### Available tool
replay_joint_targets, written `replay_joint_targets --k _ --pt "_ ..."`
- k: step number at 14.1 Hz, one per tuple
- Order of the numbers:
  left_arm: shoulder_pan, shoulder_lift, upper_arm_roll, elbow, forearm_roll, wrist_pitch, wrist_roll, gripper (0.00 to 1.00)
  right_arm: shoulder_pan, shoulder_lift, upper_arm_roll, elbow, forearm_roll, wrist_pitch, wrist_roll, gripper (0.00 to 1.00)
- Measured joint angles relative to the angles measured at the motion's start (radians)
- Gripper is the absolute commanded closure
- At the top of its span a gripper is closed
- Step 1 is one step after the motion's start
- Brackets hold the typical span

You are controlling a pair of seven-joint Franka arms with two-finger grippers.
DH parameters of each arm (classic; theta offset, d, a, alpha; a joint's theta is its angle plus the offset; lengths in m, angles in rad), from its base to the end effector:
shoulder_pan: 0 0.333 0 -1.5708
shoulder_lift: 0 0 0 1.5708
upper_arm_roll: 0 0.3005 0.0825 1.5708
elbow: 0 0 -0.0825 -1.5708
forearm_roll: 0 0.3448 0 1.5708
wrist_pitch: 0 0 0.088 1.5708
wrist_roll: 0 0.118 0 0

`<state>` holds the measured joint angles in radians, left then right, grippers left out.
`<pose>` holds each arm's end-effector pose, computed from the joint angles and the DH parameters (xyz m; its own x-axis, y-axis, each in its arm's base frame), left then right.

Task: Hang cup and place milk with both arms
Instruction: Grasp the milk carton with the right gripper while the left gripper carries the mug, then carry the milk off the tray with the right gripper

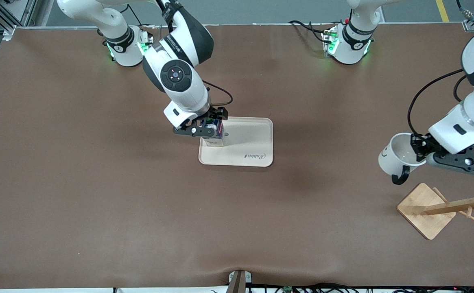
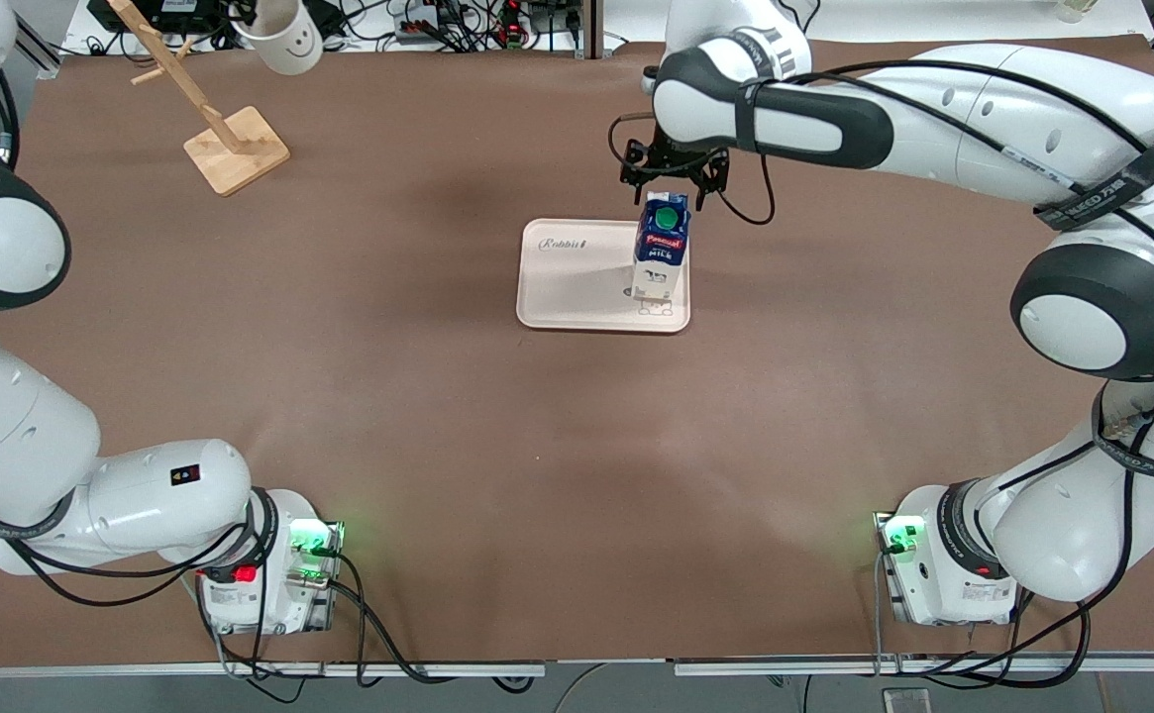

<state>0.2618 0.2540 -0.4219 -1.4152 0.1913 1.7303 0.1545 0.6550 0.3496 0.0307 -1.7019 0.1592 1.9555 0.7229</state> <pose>0.5969 -0.0465 0.5505 0.9457 -0.3179 0.0678 -0.3106 -0.9453 -0.0992 0.4585 0.3888 0.3760 0.9795 -0.0996 -0.1753 -0.1093 -0.9929 -0.0467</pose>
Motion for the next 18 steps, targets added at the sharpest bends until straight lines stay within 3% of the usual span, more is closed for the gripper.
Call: replay_joint_targets --k 5,6,7,8,9,14,18 --pt "0.087 -0.048 0.0 -0.018 -0.072 -0.01 0.09 1.0 0.032 0.005 0.0 -0.064 -0.027 0.129 0.017 0.0" --pt "0.096 -0.058 0.0 -0.03 -0.076 -0.01 0.101 1.0 0.036 0.006 0.0 -0.085 -0.027 0.165 0.017 0.07" --pt "0.106 -0.066 -0.001 -0.041 -0.08 -0.011 0.127 1.0 0.039 0.008 0.0 -0.101 -0.027 0.187 0.018 0.59" --pt "0.118 -0.071 0.0 -0.053 -0.088 -0.011 0.157 1.0 0.041 0.01 0.0 -0.11 -0.027 0.195 0.028 0.94" --pt "0.134 -0.072 0.0 -0.061 -0.098 -0.011 0.193 1.0 0.044 0.012 0.0 -0.114 -0.027 0.195 0.049 1.0" --pt "0.23 -0.072 0.0 -0.092 -0.113 -0.008 0.435 1.0 0.047 0.005 -0.009 -0.069 -0.029 0.097 0.17 1.0" --pt "0.32 -0.071 0.001 -0.133 -0.176 0.022 0.618 1.0 -0.034 -0.01 -0.023 0.135 -0.028 -0.239 0.246 1.0"
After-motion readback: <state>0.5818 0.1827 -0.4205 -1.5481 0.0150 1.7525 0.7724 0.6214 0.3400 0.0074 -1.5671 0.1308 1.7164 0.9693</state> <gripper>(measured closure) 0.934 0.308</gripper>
